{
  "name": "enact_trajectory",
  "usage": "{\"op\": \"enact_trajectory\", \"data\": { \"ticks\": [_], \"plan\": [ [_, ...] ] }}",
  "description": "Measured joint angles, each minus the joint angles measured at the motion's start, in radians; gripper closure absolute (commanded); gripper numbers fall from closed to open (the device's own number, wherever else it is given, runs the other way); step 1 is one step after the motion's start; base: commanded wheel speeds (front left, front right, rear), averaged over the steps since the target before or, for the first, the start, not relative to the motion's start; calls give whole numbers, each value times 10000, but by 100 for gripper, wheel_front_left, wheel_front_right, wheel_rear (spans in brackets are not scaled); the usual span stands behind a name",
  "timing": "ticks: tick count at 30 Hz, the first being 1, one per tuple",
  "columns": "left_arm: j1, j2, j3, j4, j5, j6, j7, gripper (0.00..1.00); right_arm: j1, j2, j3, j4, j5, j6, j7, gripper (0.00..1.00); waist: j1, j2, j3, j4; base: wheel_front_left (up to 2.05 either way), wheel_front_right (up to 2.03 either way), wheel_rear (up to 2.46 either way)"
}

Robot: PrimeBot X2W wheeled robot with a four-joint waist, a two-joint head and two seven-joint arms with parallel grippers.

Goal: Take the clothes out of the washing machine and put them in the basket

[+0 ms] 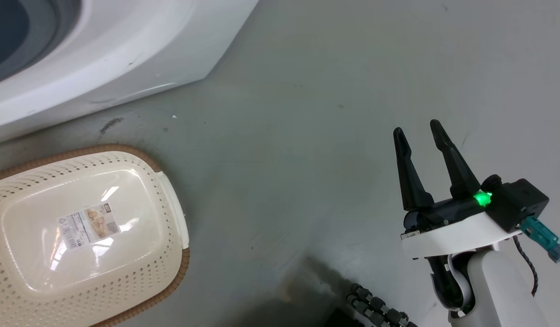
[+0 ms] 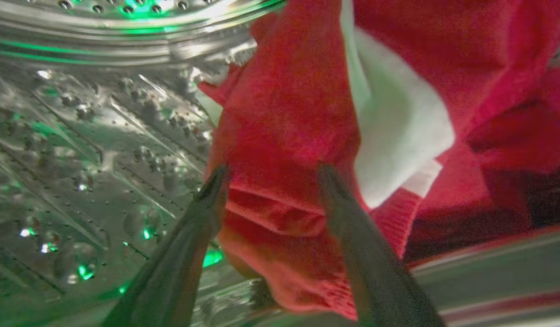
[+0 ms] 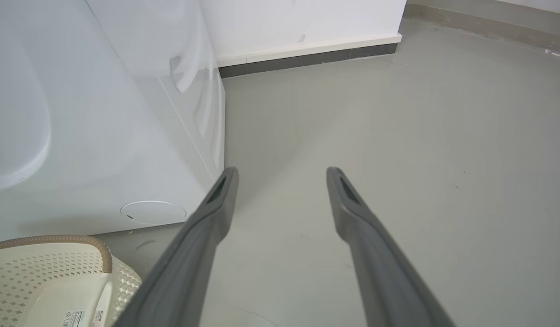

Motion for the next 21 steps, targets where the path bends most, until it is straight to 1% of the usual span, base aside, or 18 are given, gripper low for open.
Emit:
{"op": "enact_trajectory", "data": {
  "ticks": [3, 7, 8, 9, 10, 12, 16, 21],
  "plan": [
    [-10, 272, -228, -67, -414, -2, 738, 0, -21, 2, 84, -10, 94, 0, 0, 0, 0, 0, 181, -104, 0, 0, 0],
    [-32, 575, -295, -349, -777, -2, 1517, 0, -172, 0, 173, -56, 247, 0, 0, 0, 0, 0, 346, -189, 0, 0, 0],
    [-29, 650, -284, -401, -849, 0, 1695, 20, -198, 0, 182, -69, 259, 0, 0, 0, 0, 0, 376, -203, 0, 0, 0],
    [-26, 717, -280, -533, -855, 0, 1751, 69, -203, 0, 196, -82, 272, 0, 0, 0, 0, 0, 407, -211, 0, 0, 0],
    [-25, 771, -268, -675, -871, 4, 1827, 100, -207, 2, 222, -88, 313, 0, 0, 0, 0, 0, 435, -219, 0, 0, 0],
    [17, 865, -247, -913, -922, 92, 1958, 100, -216, 0, 238, -90, 349, 0, 0, 0, -1, 0, 479, -238, 0, 0, 0],
    [178, 968, -188, -1469, -936, 360, 1883, 100, -232, 0, 242, -86, 401, 0, 0, 0, 0, 0, 497, -253, 0, 0, 0],
    [515, 972, -71, -2038, -1003, 752, 1463, 100, -364, 2, 217, -42, 424, 0, 0, 0, -1, 0, 392, -244, 0, 0, 0]
  ]
}}
